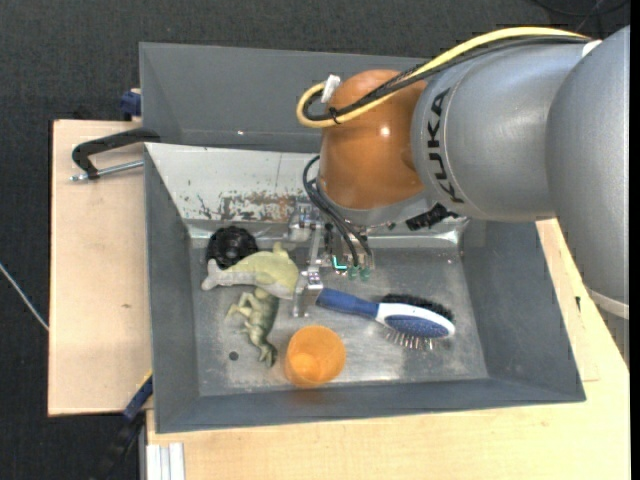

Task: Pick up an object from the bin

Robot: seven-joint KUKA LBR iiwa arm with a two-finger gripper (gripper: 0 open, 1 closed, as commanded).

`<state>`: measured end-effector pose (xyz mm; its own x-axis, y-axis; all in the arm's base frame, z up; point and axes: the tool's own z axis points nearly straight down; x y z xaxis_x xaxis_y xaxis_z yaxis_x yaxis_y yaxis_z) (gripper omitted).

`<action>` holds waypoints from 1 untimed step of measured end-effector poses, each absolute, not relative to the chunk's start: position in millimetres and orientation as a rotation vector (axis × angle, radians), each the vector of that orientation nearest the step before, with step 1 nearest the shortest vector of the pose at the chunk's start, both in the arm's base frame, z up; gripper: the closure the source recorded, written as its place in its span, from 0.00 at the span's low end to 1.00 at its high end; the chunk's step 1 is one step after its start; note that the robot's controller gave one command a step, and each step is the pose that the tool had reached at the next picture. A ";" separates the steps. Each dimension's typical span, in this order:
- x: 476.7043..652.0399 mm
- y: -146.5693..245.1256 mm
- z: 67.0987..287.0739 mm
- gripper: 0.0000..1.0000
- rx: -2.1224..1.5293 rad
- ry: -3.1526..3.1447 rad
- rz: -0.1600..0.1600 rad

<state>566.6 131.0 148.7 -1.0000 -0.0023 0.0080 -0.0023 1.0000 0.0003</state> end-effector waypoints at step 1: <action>561.0 129.1 72.6 0.00 -0.251 -3.139 -0.005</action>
Offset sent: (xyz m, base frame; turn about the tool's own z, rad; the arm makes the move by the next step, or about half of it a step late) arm -0.0083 -0.0027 -0.0787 0.1607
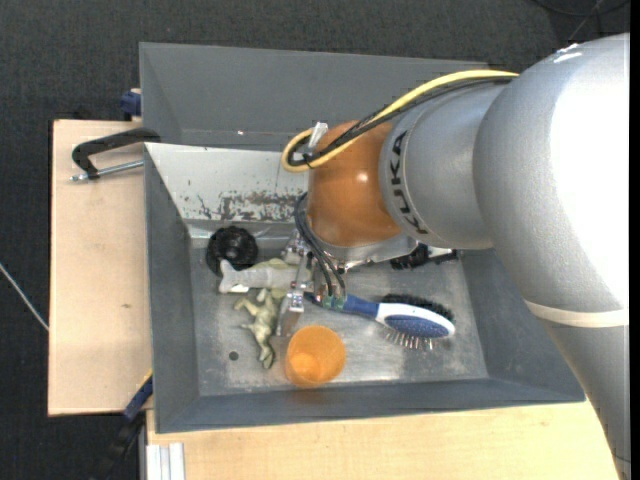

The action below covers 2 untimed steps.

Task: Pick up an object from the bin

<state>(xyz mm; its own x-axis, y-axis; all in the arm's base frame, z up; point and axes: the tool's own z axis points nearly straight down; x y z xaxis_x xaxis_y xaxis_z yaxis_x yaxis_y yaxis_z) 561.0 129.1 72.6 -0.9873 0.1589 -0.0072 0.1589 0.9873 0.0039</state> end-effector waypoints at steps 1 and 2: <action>539.0 132.4 75.3 0.00 -0.146 3.124 0.005; 540.5 132.8 76.7 1.00 -0.143 3.119 0.009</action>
Offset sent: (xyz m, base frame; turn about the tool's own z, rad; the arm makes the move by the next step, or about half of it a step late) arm -0.0265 0.0018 -0.0018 -0.2524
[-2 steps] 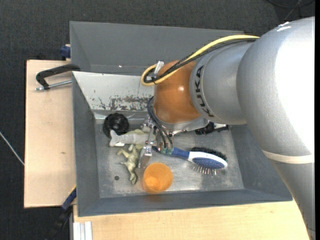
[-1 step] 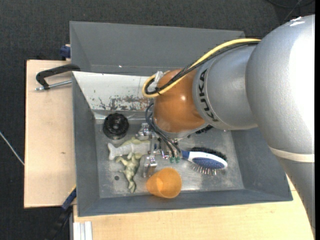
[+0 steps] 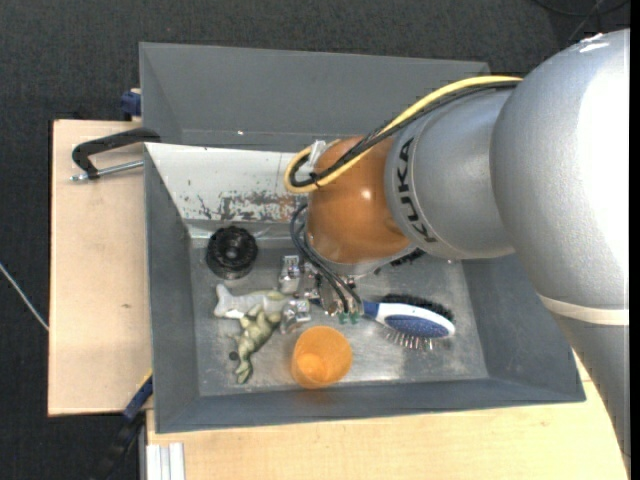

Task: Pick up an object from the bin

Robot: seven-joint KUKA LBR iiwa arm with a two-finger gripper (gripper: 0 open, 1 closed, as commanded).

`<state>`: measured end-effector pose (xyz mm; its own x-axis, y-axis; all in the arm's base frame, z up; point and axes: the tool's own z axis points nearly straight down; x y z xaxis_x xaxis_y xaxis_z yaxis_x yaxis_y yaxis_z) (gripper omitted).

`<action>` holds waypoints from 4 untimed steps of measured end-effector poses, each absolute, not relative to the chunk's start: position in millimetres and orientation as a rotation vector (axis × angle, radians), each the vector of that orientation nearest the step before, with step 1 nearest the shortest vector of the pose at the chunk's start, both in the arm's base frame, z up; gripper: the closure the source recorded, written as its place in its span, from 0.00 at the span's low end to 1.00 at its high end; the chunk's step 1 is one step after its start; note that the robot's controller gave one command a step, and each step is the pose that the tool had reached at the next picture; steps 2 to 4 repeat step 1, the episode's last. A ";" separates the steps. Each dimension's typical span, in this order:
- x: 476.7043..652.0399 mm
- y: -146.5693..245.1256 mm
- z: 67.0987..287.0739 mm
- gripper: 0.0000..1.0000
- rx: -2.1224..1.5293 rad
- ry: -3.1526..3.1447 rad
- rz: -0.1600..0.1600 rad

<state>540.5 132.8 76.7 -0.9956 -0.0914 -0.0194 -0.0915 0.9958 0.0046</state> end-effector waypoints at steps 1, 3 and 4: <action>544.1 131.7 202.5 1.00 -0.299 3.112 0.005; 544.1 131.7 202.5 1.00 -0.299 3.112 0.005; 544.1 131.7 202.5 1.00 -0.299 3.112 0.005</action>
Offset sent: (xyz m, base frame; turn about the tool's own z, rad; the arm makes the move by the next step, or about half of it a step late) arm 0.0006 -0.0028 0.1197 -0.0996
